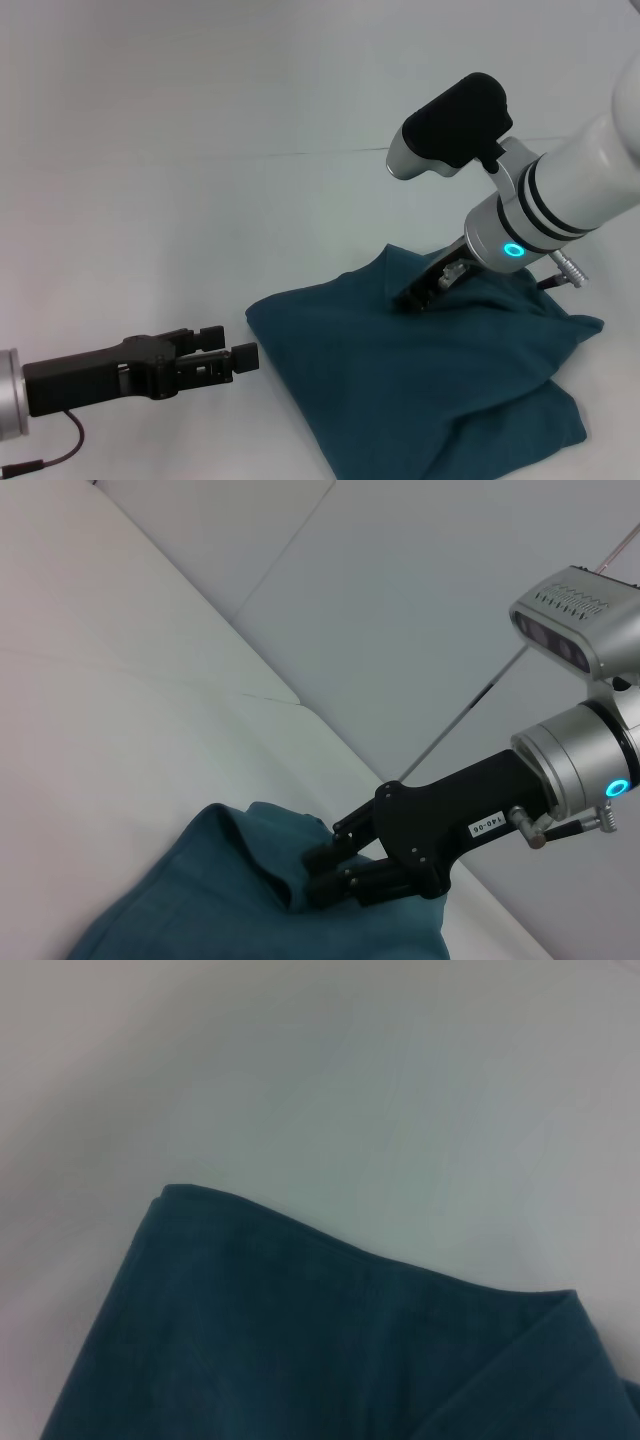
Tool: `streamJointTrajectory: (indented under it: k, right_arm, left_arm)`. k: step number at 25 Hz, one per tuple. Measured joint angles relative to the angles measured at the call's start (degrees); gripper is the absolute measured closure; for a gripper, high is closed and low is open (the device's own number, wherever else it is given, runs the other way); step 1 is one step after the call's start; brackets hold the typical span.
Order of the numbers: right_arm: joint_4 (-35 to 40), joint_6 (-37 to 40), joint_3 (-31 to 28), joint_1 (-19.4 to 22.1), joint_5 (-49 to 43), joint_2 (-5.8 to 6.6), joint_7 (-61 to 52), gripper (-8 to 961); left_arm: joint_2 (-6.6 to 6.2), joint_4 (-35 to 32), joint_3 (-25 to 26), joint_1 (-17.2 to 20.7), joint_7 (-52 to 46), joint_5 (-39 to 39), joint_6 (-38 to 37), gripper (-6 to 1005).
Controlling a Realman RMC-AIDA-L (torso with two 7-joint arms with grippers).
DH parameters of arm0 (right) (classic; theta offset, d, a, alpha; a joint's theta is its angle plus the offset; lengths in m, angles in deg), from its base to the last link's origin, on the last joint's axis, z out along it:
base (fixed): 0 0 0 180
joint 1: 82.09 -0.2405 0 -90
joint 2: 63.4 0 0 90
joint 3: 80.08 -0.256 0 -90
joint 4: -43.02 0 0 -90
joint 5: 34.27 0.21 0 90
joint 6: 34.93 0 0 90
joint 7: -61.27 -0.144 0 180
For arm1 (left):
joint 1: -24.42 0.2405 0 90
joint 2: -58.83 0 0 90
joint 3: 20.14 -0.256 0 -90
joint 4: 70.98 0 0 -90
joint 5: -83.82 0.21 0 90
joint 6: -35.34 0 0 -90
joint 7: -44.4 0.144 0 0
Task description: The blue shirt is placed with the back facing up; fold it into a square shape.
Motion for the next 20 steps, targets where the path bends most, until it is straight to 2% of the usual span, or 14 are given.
streamJointTrajectory:
  k: [4, 15, 20]
  right_arm:
    - [0.0, -0.1, 0.1, 0.0, 0.0, 0.07, 0.1, 555]
    - [0.0, -0.3, -0.1, 0.0, 0.1, 0.10, 0.8, 954]
    - [1.1, 0.6, 0.1, 0.3, 0.4, 0.01, 1.7, 927]
  left_arm:
    - [0.00, 0.0, 0.0, 0.0, 0.0, 0.0, 0.0, 79]
    - [0.04, 0.2, 0.0, 0.0, 0.2, 0.0, 0.2, 79]
    - [-0.02, 0.6, 0.0, 0.0, 0.3, 0.0, 0.2, 79]
